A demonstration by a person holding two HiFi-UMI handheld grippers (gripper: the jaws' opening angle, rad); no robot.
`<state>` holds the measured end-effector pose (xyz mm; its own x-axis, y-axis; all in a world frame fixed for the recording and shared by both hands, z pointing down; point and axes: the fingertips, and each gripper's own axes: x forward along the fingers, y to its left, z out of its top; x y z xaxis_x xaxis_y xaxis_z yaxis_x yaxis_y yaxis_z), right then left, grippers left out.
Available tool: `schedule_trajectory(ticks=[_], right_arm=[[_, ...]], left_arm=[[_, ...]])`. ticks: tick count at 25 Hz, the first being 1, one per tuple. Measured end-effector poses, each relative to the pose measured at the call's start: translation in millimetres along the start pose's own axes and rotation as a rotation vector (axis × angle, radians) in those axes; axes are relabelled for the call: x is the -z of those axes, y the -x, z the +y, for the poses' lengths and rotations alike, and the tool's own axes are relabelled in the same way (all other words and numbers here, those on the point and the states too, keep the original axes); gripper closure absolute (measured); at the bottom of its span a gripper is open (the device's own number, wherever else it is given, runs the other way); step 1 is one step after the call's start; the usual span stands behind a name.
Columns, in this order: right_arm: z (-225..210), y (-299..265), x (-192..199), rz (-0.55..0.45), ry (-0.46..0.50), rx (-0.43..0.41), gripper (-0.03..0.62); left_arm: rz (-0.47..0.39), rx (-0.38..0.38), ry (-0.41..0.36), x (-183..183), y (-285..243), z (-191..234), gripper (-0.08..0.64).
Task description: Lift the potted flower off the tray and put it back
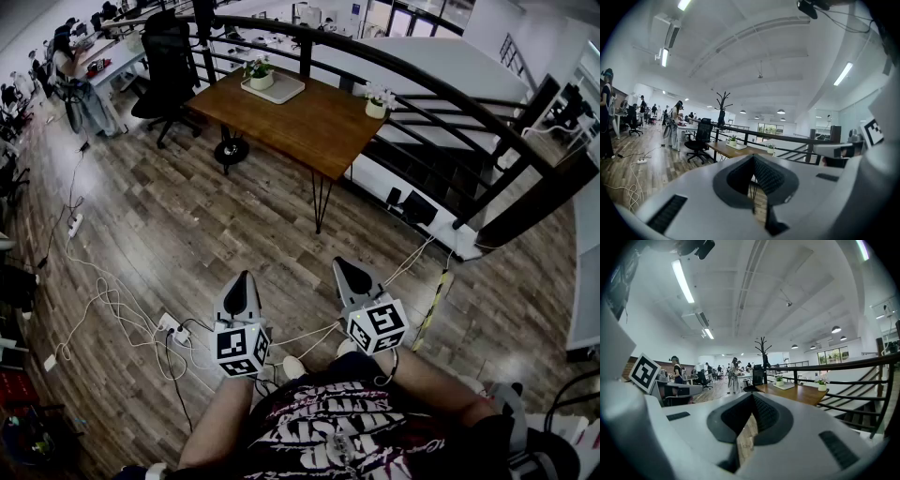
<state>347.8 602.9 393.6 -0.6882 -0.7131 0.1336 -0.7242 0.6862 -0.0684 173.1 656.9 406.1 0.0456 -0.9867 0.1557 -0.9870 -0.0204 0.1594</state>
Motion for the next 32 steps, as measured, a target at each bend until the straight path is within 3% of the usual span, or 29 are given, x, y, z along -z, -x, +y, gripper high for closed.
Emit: schedule_trajectory(ticks=[13, 22, 32], right_arm=[[2.0, 2.5, -3.7, -0.009, -0.033, 0.019, 0.594], [22.1, -0.3, -4.2, 0.021, 0.008, 0.017, 0.594], [19.1, -29.5, -2.9, 0.04, 0.0, 0.018, 0.594]], left_arm=[[-0.007, 0.028, 0.011, -1.3, -0.2, 4.1, 0.552], [-0.005, 0.038, 0.051, 4.4, 6.8, 21.0, 0.552], [0.015, 0.039, 0.055, 6.8, -9.4, 37.9, 0.552]])
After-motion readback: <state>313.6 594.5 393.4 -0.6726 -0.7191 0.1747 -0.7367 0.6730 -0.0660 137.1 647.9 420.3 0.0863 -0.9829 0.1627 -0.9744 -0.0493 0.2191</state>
